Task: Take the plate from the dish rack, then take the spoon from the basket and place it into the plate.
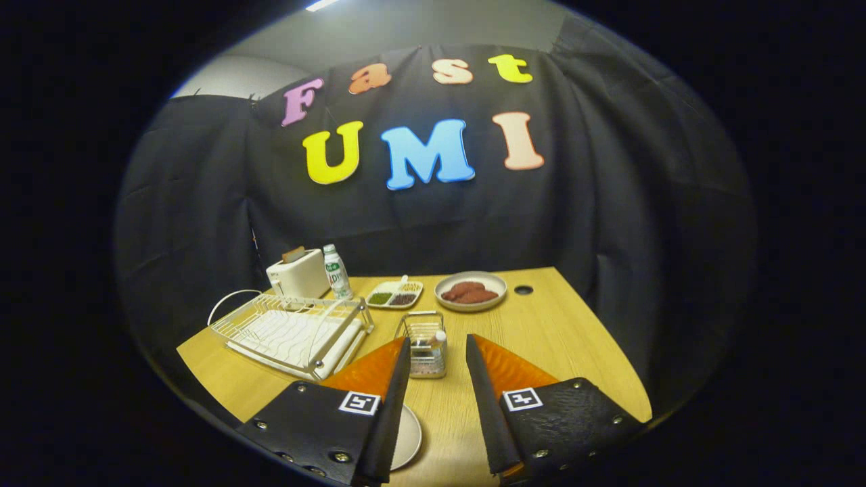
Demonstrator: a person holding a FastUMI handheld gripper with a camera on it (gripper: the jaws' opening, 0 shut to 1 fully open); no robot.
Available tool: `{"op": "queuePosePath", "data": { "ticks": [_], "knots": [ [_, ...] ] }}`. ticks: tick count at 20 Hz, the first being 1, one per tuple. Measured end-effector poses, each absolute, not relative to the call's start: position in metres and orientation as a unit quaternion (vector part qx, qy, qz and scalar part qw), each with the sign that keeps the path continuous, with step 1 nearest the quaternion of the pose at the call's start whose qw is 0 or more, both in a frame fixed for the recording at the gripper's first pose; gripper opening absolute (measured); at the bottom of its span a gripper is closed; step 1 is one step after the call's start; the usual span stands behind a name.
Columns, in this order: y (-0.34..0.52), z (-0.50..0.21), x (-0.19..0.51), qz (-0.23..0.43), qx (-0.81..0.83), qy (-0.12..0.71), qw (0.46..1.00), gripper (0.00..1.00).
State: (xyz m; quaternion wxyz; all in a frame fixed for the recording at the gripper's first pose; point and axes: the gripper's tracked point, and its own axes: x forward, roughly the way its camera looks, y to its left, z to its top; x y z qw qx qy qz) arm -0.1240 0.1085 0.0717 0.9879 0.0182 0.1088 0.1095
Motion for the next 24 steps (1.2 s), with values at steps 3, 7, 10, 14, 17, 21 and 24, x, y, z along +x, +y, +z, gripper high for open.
{"op": "queuePosePath", "data": {
  "ticks": [3, 7, 10, 14, 17, 21, 24],
  "knots": [
    [0.117, 0.092, -0.111, 0.123, 0.003, 0.045, 0.991, 0.52],
    [0.116, 0.088, -0.091, 0.104, -0.023, -0.002, 0.994, 0.52],
    [0.120, 0.078, -0.083, 0.099, -0.022, -0.016, 0.995, 0.52],
    [0.125, 0.059, -0.065, 0.104, -0.040, -0.023, 0.994, 0.52],
    [0.125, 0.036, -0.046, 0.106, -0.036, -0.003, 0.994, 0.52],
    [0.127, 0.018, -0.020, 0.103, -0.032, 0.004, 0.994, 0.52],
    [0.133, 0.000, -0.003, 0.104, -0.027, 0.019, 0.994, 0.52]
  ]
}}
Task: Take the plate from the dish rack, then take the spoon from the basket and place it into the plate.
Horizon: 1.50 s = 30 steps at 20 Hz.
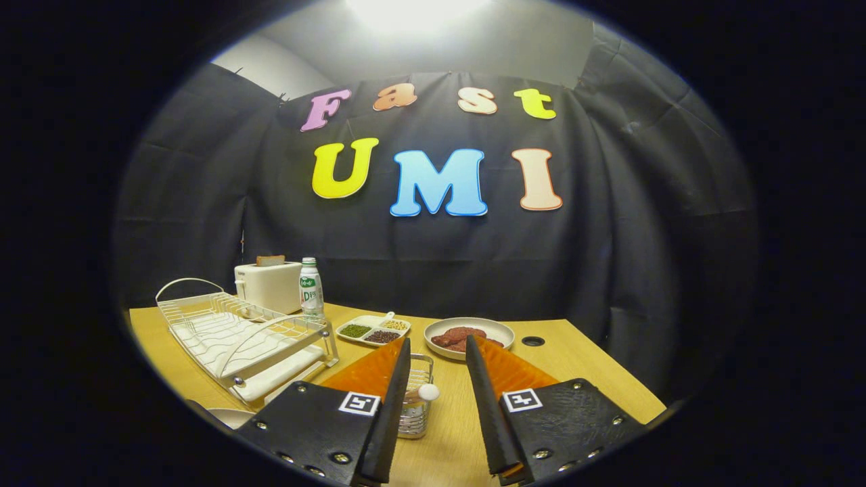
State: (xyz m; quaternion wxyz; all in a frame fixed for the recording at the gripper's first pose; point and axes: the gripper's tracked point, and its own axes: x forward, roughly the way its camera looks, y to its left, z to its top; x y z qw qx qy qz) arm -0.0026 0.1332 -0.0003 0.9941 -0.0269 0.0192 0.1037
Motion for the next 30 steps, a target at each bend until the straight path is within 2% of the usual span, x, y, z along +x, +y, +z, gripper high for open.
{"op": "queuePosePath", "data": {
  "ticks": [5, 6, 7, 8, 9, 10, 15, 23, 30],
  "knots": [
    [0.138, -0.015, 0.009, 0.111, -0.014, 0.038, 0.993, 0.48],
    [0.141, -0.012, 0.007, 0.113, -0.009, 0.041, 0.993, 0.27],
    [0.144, -0.013, 0.006, 0.118, -0.007, 0.049, 0.992, 0.25],
    [0.150, -0.011, 0.011, 0.122, 0.000, 0.050, 0.991, 0.16],
    [0.150, -0.006, 0.008, 0.113, -0.002, 0.054, 0.992, 0.15],
    [0.148, -0.006, 0.006, 0.114, -0.007, 0.061, 0.992, 0.09],
    [0.152, 0.016, -0.002, 0.114, 0.003, 0.073, 0.991, 0.09],
    [0.138, 0.106, -0.023, 0.085, -0.007, 0.051, 0.995, 0.09],
    [0.133, 0.151, -0.063, 0.075, -0.018, 0.053, 0.996, 0.09]
  ]
}}
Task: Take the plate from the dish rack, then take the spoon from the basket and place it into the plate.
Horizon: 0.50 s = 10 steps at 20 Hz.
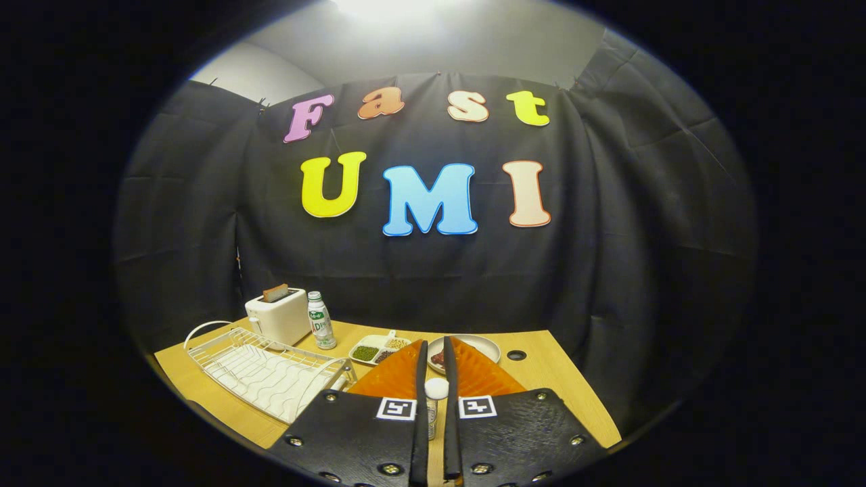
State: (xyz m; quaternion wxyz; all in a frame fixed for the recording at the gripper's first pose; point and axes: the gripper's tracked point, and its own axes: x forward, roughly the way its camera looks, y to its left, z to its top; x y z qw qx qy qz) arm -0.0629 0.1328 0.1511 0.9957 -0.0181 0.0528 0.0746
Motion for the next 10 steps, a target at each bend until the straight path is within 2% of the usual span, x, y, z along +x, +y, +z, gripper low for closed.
{"op": "queuePosePath", "data": {
  "ticks": [10],
  "knots": [
    [0.136, 0.158, -0.117, 0.056, -0.055, 0.094, 0.992, 0.08]
  ]
}}
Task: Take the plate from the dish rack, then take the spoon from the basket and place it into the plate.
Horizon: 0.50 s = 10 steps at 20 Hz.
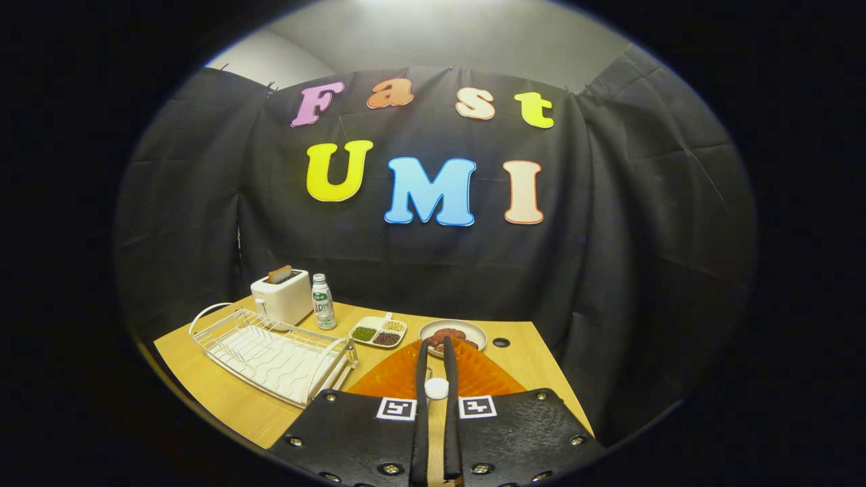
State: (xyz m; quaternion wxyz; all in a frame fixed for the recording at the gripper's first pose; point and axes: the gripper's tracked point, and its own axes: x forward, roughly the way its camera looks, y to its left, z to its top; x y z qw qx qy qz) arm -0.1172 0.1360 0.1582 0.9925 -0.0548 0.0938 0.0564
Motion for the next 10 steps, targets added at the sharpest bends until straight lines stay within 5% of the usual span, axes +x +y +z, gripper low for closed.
{"op": "queuePosePath", "data": {
  "ticks": [10],
  "knots": [
    [0.172, 0.108, -0.131, 0.084, -0.044, 0.167, 0.981, 0.08]
  ]
}}
